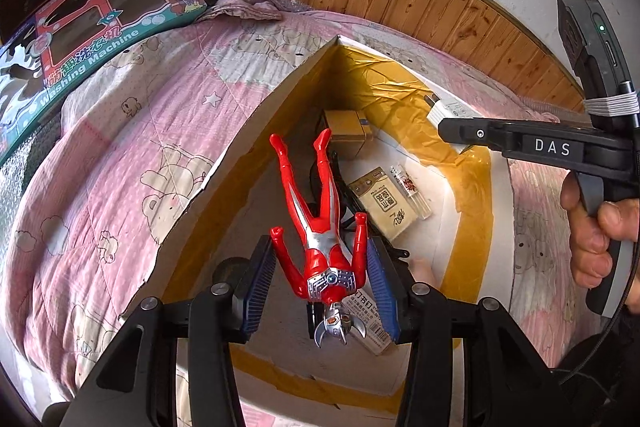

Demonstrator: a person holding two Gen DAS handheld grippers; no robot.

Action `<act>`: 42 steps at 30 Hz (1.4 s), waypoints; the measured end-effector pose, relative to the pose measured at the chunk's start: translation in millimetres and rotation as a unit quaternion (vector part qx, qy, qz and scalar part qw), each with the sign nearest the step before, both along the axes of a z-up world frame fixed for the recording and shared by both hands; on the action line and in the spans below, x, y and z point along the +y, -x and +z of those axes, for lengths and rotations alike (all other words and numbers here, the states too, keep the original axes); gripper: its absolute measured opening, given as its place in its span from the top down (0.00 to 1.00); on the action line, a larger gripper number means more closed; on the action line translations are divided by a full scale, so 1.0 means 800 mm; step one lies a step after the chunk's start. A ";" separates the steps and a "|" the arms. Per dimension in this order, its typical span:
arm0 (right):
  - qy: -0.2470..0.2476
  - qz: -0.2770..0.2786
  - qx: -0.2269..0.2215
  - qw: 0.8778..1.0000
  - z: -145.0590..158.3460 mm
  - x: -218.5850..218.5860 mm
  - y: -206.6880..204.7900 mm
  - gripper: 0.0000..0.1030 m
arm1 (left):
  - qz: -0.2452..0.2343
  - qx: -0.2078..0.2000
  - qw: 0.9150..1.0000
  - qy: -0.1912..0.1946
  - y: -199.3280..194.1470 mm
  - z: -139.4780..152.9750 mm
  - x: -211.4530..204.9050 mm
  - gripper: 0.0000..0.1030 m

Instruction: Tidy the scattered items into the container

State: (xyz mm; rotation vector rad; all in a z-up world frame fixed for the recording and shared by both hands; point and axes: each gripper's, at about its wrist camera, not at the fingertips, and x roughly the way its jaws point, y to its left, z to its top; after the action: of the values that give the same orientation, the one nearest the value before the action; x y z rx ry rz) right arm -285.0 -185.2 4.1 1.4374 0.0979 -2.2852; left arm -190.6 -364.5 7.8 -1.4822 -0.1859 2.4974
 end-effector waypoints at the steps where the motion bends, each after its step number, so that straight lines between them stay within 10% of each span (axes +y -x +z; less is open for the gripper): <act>1: -0.001 0.005 0.000 1.000 -0.003 -0.001 0.002 0.64 | 0.005 0.001 1.000 0.007 0.002 -0.003 0.000 0.53; 3: -0.006 0.005 0.007 1.000 -0.005 0.000 0.000 0.50 | 0.011 0.001 1.000 0.008 0.002 -0.007 -0.005 0.47; 15: -0.003 0.032 0.028 0.999 0.028 0.018 -0.053 0.50 | 0.066 0.021 0.997 -0.026 -0.047 0.025 -0.070 0.43; 23: -0.116 0.097 0.089 0.984 0.065 0.008 -0.140 0.50 | 0.030 0.019 0.999 -0.015 -0.094 0.043 -0.037 0.43; 42: -0.122 0.139 0.004 0.983 0.043 -0.016 -0.236 0.48 | -0.013 0.047 0.999 -0.018 -0.162 0.100 0.025 0.43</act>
State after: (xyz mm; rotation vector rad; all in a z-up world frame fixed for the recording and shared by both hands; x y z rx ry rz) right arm -96.3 -197.6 38.8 1.4269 0.5645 -2.1035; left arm -60.6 -344.4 87.4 -1.3410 -0.1927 2.5238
